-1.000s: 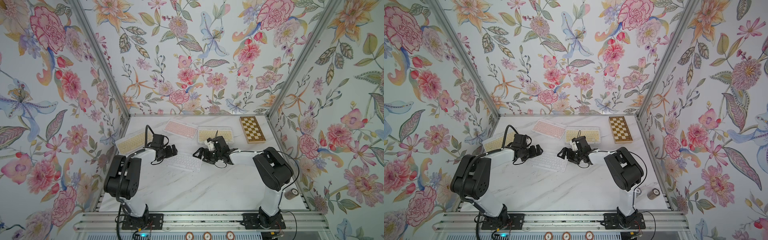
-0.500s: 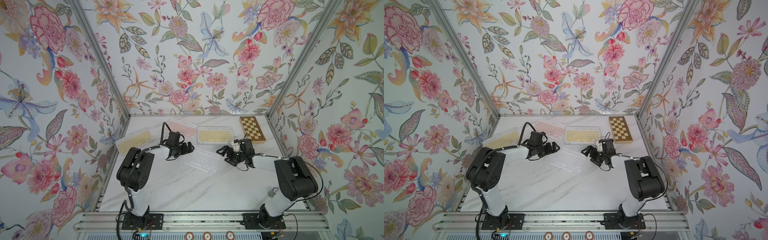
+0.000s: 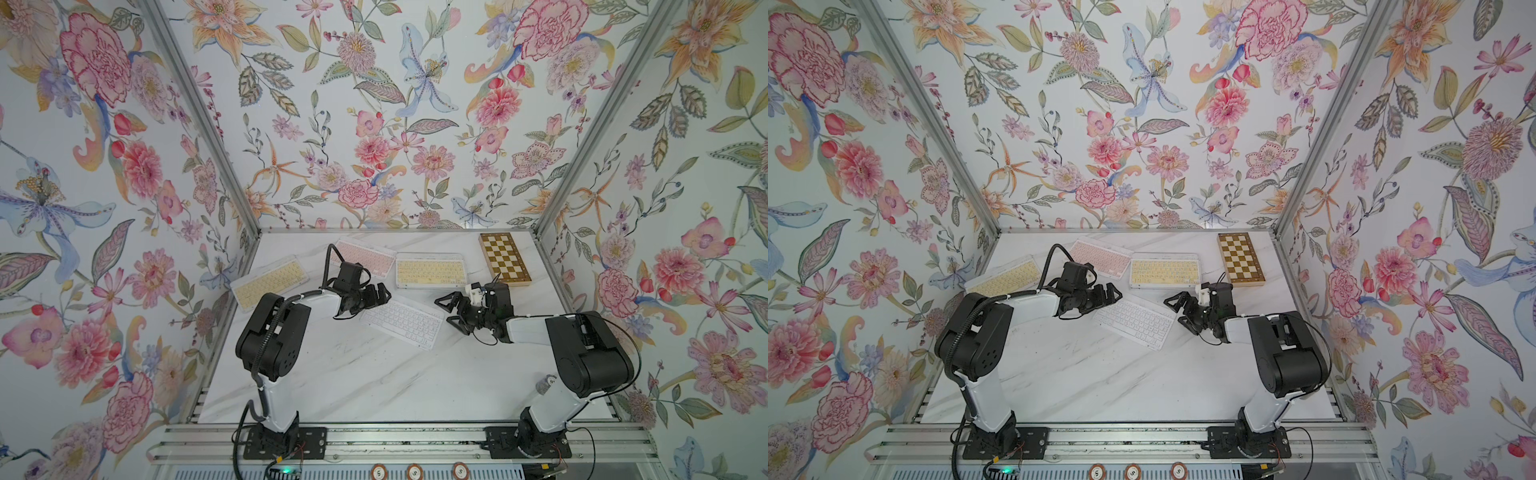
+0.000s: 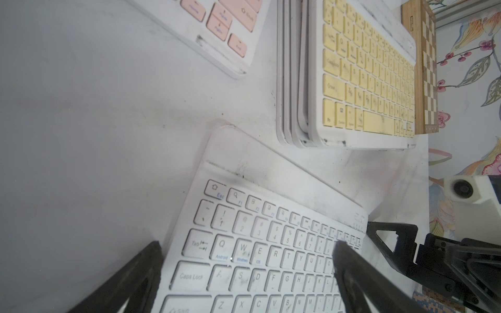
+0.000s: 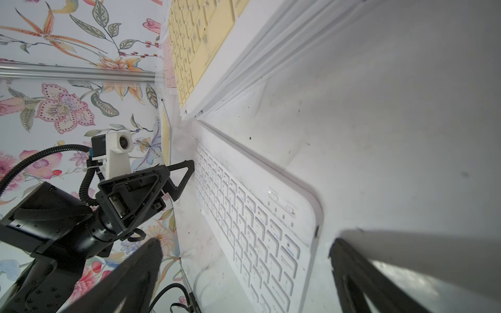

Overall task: Stack the numeric keypads
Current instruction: Move the numeric keypad to the center of the board, then pick up the numeric keypad from the center of the board.

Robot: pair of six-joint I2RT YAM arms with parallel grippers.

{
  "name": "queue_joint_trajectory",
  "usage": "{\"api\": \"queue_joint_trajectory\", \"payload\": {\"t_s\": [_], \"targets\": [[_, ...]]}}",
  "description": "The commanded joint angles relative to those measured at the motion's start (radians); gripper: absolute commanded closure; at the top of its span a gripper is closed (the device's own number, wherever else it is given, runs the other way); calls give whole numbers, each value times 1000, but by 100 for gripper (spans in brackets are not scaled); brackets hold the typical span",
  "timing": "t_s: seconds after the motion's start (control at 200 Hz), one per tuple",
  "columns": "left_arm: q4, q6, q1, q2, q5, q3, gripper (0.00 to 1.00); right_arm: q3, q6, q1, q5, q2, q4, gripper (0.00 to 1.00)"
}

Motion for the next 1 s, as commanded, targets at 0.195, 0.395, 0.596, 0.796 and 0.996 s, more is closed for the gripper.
{"api": "queue_joint_trajectory", "payload": {"t_s": [0.195, 0.395, 0.596, 0.796, 0.996], "targets": [[-42, -19, -19, 39, 35, -36, 1, -46, 90, 3, -14, 60, 175, 1], [-36, -19, -19, 37, 39, -46, 1, -55, 106, 4, 1, 75, 221, 1], [-32, -18, -18, 40, 43, -49, 1, -64, 112, 2, 13, 84, 260, 1], [-30, -17, -18, 38, 43, -56, 1, -61, 95, 2, 38, 79, 251, 1], [-28, -19, -19, 40, 43, -59, 1, -60, 92, -5, 47, 86, 264, 1]]}}
